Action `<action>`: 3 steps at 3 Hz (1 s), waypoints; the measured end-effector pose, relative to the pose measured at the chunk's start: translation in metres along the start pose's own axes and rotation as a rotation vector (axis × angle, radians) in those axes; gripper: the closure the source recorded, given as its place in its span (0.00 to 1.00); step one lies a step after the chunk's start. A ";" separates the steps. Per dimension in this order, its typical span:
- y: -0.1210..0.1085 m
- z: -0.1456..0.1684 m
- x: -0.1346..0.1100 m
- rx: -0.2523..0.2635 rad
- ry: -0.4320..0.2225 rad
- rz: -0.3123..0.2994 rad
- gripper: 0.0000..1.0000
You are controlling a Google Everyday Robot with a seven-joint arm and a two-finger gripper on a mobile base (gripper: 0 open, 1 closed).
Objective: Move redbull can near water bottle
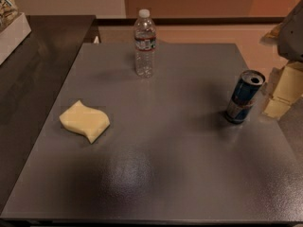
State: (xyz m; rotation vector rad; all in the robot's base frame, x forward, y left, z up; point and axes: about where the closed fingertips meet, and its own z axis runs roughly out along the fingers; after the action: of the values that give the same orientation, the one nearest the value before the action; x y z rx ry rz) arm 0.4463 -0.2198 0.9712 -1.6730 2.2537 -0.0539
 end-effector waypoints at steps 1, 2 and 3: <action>-0.011 0.011 0.002 -0.007 -0.038 0.039 0.00; -0.022 0.026 0.004 -0.024 -0.090 0.076 0.00; -0.026 0.038 0.005 -0.040 -0.137 0.100 0.00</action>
Offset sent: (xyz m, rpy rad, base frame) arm 0.0408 -0.0114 -0.0330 0.1895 0.0196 -0.0727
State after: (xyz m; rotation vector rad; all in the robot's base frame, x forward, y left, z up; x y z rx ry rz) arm 0.4802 -0.2261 0.9399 -1.5316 2.2447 0.1259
